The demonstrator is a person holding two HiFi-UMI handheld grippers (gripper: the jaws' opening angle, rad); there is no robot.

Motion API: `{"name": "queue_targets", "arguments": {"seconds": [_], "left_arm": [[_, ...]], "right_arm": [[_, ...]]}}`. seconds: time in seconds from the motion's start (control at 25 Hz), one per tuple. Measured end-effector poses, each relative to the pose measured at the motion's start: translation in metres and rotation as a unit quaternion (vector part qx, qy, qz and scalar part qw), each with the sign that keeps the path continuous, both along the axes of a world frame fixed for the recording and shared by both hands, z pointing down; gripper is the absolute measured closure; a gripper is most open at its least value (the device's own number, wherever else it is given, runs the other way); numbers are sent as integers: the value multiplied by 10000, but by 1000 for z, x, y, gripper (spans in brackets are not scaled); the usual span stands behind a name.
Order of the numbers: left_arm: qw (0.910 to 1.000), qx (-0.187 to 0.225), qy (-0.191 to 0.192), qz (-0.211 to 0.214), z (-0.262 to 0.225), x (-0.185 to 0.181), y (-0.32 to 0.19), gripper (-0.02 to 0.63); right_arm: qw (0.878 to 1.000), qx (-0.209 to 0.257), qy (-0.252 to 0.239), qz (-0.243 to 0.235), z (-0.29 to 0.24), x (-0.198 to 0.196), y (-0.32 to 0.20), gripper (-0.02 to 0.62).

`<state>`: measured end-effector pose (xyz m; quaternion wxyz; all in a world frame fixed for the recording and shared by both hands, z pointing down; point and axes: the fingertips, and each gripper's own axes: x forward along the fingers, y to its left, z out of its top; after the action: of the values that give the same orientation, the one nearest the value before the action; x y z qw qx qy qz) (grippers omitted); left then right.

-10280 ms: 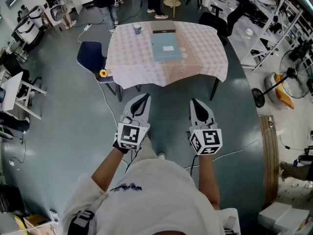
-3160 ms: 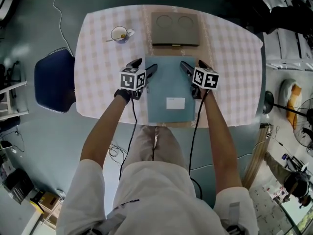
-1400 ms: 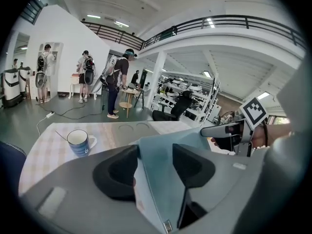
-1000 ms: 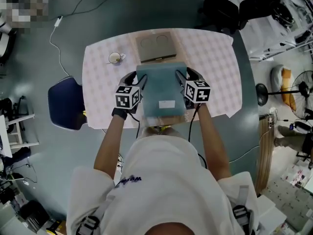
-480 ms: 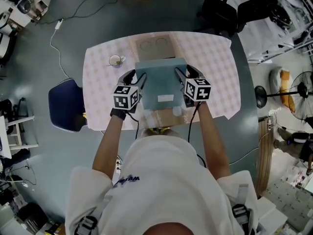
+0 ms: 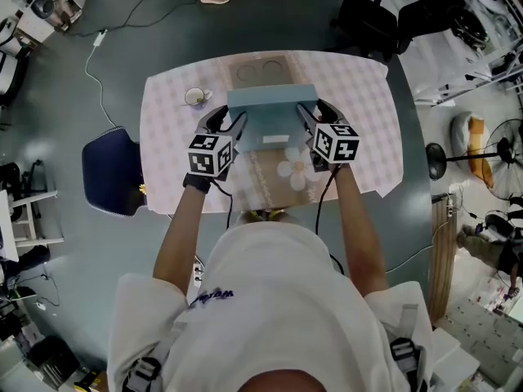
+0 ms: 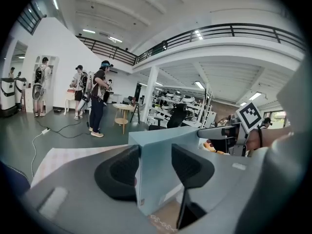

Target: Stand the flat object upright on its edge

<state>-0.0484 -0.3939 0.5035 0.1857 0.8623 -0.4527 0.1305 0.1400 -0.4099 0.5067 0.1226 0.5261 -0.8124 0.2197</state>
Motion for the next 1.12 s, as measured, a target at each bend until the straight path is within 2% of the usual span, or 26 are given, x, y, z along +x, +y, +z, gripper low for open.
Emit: {"name": "queue_targets", "arguments": {"seconds": [0.64,0.84,1.12], "left_arm": [[9999,136,-46,64,4,-4,0,400],[9996,207,-160,144,3,4,-1,345],[9996,165,-143,151,6,4,0,342]], "right_arm": [[9995,38,249,-180,5,-3,4,341],[9987,111,416,-256,6,-5,3,308],[9986,55,459,-250,12,-2,5,298]]}}
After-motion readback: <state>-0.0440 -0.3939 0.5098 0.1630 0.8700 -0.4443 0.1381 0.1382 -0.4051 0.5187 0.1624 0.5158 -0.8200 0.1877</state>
